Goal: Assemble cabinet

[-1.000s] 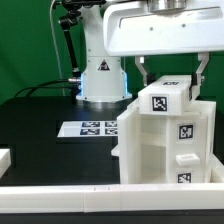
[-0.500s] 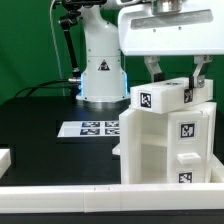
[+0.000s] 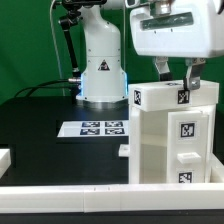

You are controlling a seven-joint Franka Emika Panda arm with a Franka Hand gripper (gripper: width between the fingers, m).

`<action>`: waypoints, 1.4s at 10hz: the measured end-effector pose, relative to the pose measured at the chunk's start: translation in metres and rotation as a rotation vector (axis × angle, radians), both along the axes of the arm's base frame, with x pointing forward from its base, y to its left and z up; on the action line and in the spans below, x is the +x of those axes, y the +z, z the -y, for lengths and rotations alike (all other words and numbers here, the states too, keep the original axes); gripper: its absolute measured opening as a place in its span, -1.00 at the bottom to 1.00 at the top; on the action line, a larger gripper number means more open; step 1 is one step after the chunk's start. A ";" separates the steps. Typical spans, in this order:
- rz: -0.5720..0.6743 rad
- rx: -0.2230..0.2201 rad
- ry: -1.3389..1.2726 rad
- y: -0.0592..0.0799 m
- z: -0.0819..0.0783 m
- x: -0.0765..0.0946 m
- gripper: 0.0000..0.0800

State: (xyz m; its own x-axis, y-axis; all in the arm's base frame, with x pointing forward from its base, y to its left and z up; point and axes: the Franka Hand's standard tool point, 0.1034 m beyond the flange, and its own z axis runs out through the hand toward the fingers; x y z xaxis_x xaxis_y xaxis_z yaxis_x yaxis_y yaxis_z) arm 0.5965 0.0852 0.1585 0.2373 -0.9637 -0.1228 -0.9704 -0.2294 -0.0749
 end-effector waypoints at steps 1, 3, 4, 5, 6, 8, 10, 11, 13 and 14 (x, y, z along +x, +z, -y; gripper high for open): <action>-0.012 0.013 -0.083 0.000 -0.001 0.000 0.40; -0.036 0.036 -0.253 0.001 -0.003 0.000 0.40; -0.046 0.047 -0.337 0.001 -0.003 0.001 0.40; -0.051 0.059 -0.401 0.002 -0.004 0.002 0.40; -0.056 0.071 -0.455 0.002 -0.005 0.003 0.40; -0.069 0.086 -0.553 0.003 -0.006 0.004 0.40; -0.079 0.100 -0.610 0.004 -0.007 0.005 0.40; -0.085 0.106 -0.619 0.004 -0.005 0.005 0.40; -0.087 0.109 -0.596 0.003 -0.006 0.004 0.59; -0.085 0.110 -0.590 0.005 -0.007 0.004 0.86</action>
Offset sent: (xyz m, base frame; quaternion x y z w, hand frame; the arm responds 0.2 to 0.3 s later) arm -0.0022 0.0004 -0.0013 -0.0092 -0.0057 0.2598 0.9656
